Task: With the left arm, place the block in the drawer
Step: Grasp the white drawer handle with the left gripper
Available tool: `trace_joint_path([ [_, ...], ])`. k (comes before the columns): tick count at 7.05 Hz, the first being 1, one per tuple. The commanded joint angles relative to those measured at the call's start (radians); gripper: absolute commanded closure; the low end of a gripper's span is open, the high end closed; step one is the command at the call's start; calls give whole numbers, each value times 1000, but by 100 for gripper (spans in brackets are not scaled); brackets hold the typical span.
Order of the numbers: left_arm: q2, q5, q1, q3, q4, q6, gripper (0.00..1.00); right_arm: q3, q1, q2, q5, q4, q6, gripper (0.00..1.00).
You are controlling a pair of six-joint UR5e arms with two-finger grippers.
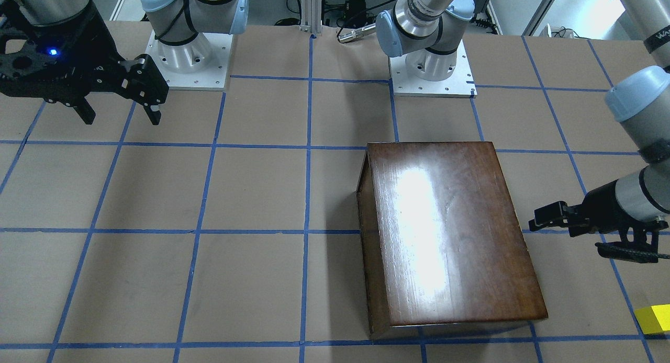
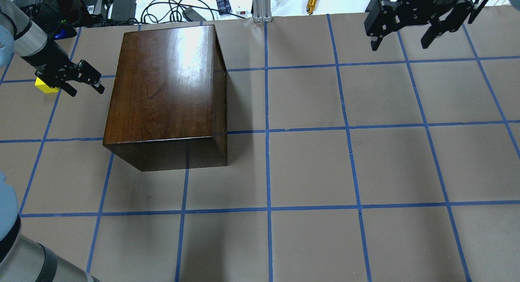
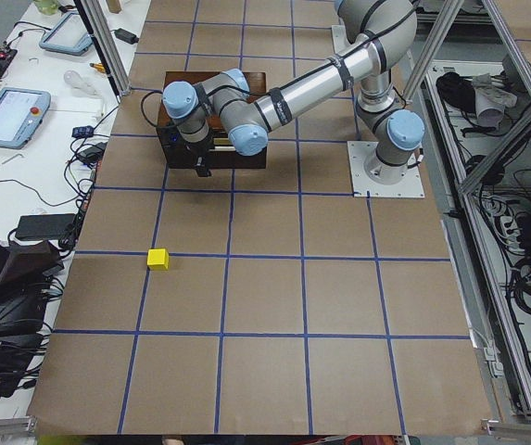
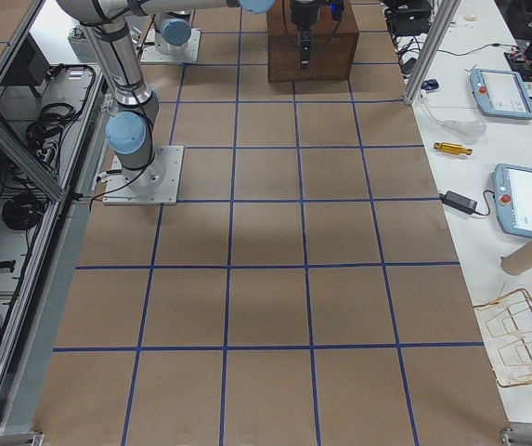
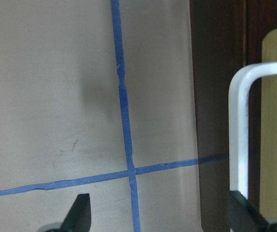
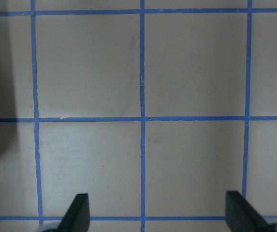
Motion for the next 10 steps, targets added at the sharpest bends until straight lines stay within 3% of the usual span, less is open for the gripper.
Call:
trace_joint_path([
  [1, -1, -71, 0, -18, -1, 3, 0, 0, 0, 0, 1, 0, 0, 0],
  [10, -30, -82, 1, -48, 33, -1, 0, 0, 0, 0, 1, 0, 0, 0],
])
